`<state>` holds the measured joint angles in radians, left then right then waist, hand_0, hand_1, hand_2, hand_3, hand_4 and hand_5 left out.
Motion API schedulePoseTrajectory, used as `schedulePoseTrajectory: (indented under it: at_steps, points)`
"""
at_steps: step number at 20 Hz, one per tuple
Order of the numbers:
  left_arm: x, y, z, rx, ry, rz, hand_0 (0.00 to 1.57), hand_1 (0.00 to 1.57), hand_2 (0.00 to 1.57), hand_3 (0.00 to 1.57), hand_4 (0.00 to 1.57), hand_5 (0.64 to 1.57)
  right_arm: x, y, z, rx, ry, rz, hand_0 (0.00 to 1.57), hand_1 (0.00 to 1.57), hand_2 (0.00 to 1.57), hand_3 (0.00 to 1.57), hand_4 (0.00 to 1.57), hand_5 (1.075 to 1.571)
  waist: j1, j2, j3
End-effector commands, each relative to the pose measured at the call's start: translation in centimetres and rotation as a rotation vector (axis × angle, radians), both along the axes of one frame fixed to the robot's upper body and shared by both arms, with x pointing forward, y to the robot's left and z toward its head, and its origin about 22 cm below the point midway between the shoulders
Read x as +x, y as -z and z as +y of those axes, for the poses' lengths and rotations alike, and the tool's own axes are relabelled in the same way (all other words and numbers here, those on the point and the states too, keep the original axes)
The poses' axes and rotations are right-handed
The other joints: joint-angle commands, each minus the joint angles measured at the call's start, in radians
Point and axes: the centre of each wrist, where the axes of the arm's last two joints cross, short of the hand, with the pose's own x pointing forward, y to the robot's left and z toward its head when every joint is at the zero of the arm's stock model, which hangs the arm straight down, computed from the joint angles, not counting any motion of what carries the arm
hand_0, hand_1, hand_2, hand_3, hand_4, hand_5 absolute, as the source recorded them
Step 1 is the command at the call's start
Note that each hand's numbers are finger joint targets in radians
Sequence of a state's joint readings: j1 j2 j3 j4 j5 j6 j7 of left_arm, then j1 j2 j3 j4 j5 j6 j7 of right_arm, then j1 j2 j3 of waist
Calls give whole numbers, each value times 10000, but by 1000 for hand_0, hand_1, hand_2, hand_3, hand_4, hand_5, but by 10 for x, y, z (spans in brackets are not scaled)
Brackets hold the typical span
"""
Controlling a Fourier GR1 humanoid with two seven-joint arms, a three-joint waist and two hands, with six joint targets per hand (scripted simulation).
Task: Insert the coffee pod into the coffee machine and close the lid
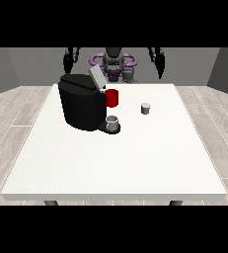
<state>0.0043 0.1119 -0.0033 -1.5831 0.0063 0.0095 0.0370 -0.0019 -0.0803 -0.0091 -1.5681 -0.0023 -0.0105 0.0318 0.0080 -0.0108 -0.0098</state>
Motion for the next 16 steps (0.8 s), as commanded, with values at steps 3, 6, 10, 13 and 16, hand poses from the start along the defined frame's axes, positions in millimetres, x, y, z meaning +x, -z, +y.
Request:
schedulePoseTrajectory:
  at_steps: [3,6,10,13,16]
  points:
    - [-2,13,12,-639,248,-840,0,0,0,0,240,1571,-12,14,1,81,-322,346,0,0,0,0,128,1571,-231,-120,95]
    - [1,11,-10,-978,517,-1739,0,0,0,0,240,1571,-14,15,-9,-116,-636,549,0,0,0,0,128,1571,-427,-181,94]
    - [11,0,10,826,753,-1639,0,0,0,0,320,1571,-1,6,15,600,1363,-1161,0,0,0,0,94,1571,-510,7,97]
    - [29,-13,13,1795,592,-1289,0,0,0,0,0,1571,3,3,4,755,1033,-1349,0,0,0,0,217,1571,-785,207,99]
    - [50,-40,54,2220,520,-1400,0,0,0,0,0,1571,6,5,13,652,1162,-1919,0,0,0,0,169,1571,-875,727,100]
